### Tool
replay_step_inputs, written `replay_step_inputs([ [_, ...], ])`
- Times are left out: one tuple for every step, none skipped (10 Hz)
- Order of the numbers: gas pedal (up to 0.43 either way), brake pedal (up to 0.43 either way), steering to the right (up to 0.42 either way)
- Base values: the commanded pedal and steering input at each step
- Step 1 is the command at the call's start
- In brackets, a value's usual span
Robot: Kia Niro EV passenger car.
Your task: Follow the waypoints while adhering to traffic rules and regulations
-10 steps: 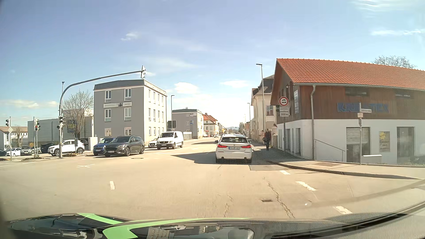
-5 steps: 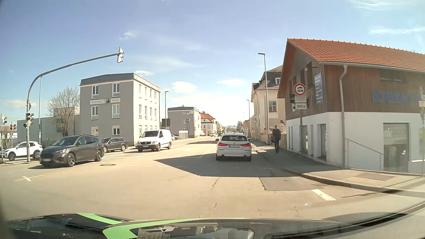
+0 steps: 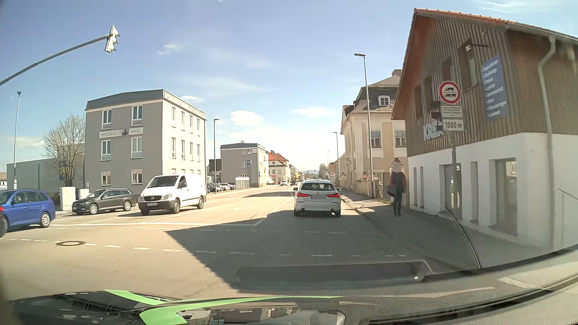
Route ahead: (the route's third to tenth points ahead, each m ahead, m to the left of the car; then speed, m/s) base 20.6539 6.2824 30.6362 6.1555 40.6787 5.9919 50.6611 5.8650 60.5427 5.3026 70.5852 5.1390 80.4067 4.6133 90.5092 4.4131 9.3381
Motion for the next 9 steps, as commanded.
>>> replay_step_inputs([
  [0.197,0.000,0.011],
  [0.197,0.000,0.011],
  [0.197,0.000,0.012],
  [0.197,0.000,0.011],
  [0.197,0.000,0.011],
  [0.197,0.000,0.011],
  [0.197,0.000,0.011],
  [0.197,0.000,0.011],
  [0.197,0.000,0.011],
])
